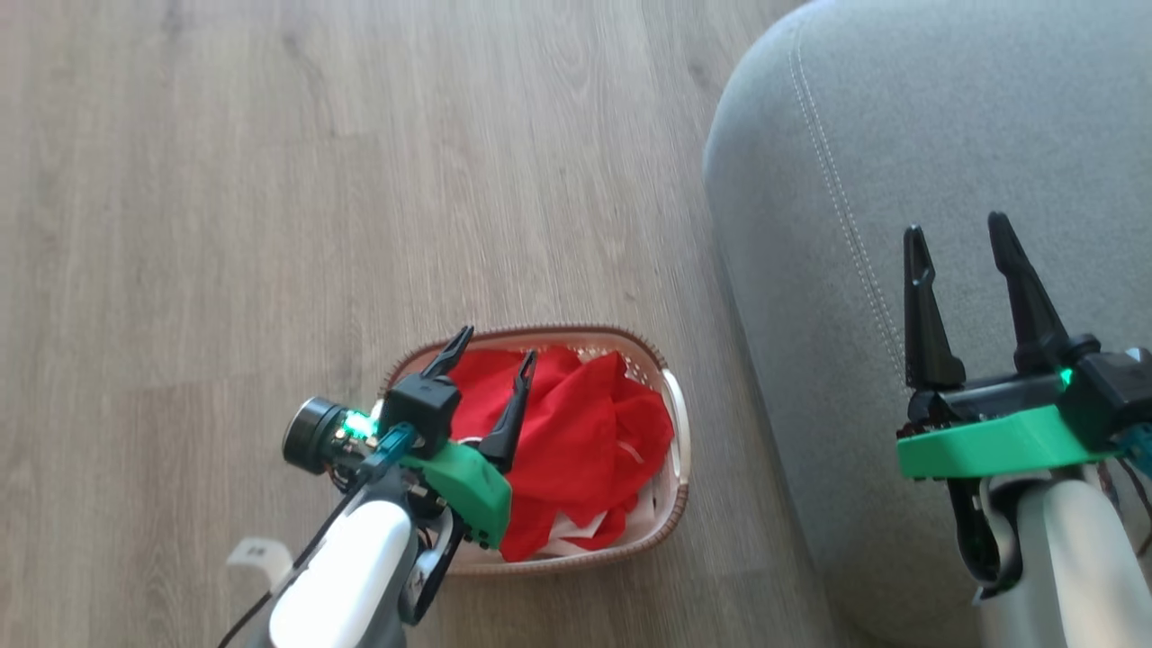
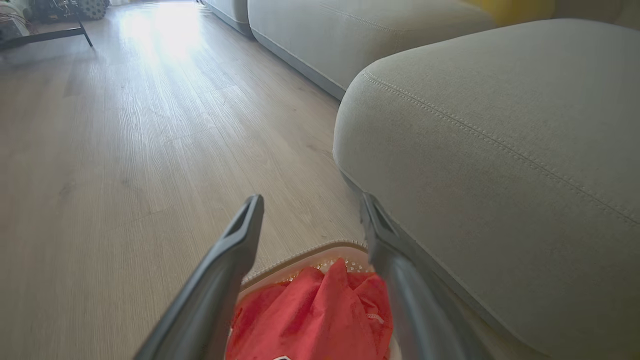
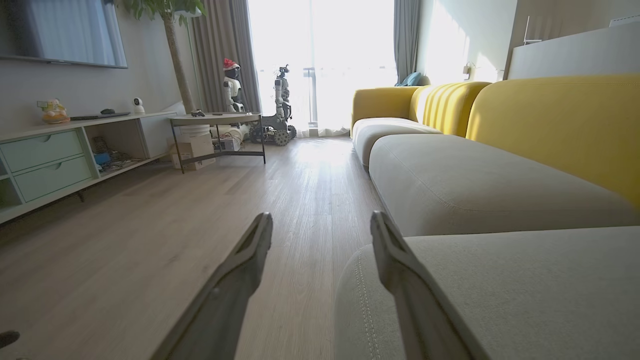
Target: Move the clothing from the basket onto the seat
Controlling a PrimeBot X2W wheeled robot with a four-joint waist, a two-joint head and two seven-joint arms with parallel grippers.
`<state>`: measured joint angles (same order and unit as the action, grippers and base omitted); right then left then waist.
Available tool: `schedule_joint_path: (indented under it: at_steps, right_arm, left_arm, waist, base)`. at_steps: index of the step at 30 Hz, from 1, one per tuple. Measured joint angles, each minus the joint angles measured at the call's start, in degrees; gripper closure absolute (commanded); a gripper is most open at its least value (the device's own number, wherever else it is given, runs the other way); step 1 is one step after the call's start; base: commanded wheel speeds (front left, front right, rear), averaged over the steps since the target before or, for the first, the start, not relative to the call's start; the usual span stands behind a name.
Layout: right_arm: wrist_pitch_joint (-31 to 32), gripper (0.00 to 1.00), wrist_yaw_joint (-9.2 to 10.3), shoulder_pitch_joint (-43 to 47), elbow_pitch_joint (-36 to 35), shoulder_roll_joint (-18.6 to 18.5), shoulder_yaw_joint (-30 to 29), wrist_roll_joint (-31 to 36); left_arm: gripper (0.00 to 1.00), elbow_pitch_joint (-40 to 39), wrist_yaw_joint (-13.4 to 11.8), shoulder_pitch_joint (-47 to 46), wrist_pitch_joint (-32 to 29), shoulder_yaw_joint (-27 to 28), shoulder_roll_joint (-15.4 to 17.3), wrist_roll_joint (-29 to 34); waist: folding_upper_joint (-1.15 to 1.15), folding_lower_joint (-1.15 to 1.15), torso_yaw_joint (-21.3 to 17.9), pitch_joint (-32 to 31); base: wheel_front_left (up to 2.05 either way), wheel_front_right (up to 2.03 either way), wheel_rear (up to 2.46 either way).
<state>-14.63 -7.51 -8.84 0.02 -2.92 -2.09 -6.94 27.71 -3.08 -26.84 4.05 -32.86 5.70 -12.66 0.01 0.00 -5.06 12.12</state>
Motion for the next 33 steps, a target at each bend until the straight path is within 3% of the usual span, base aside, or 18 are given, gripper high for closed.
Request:
schedule_joint_path:
  at_steps: [13,23,33]
  right_arm:
    - [0.0,0.0,0.0,2.8,1.1,0.0,-0.9,0.8]
    - [0.0,0.0,0.0,6.5,3.8,0.0,-0.3,0.9]
    - [0.0,0.0,0.0,8.4,6.0,0.0,0.1,0.9]
  left_arm:
    - [0.0,-10.5,-6.1,10.0,0.2,4.7,3.7,-3.4]
    - [0.0,-14.9,-10.5,18.2,4.6,10.1,5.9,-6.3]
    - [0.0,-17.8,-12.5,24.8,6.7,13.5,7.5,-8.5]
  waist:
    - [0.0,0.0,2.7,-5.9]
    - [0.0,0.0,5.1,-10.4]
    - [0.0,0.0,6.1,-12.6]
  base:
    - [0.0,0.0,0.0]
    - [0.0,0.0,0.0]
    - [0.0,0.0,0.0]
